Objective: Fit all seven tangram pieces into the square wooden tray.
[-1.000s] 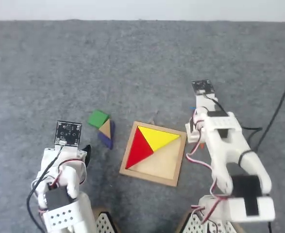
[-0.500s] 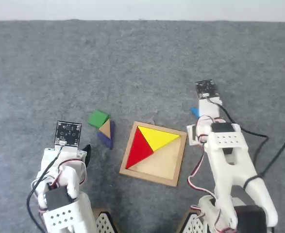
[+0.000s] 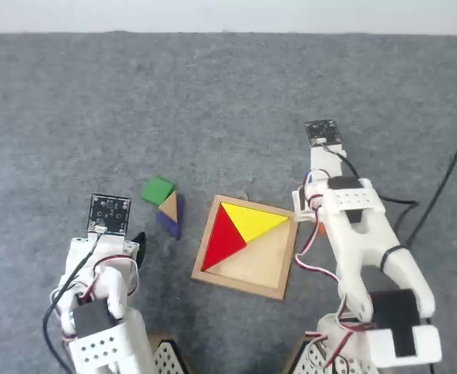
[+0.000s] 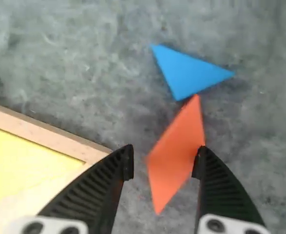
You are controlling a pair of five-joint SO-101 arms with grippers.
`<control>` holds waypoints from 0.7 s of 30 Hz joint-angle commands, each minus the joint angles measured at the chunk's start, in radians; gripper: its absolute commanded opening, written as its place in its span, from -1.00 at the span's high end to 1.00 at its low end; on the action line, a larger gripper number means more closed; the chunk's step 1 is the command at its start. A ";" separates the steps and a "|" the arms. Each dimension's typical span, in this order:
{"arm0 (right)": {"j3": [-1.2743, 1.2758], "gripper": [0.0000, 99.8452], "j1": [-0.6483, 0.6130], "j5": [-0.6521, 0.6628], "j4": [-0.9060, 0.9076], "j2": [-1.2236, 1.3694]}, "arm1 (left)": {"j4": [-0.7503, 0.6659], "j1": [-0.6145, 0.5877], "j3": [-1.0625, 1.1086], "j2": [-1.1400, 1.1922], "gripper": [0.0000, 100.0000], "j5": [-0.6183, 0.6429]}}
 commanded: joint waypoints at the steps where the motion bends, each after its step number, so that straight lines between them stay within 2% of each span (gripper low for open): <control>1: -0.055 0.57 -0.005 0.008 -0.022 0.012 | -0.003 0.000 -0.007 0.005 0.44 -0.011; 6: -0.055 0.64 0.004 0.025 -0.018 0.051 | -0.003 0.000 -0.007 0.005 0.44 -0.011; 13: -0.060 0.68 0.165 0.032 0.007 0.084 | -0.003 0.000 -0.007 0.005 0.44 -0.011; 21: -0.058 0.68 0.275 0.054 0.041 0.076 | -0.003 0.000 -0.007 0.005 0.44 -0.011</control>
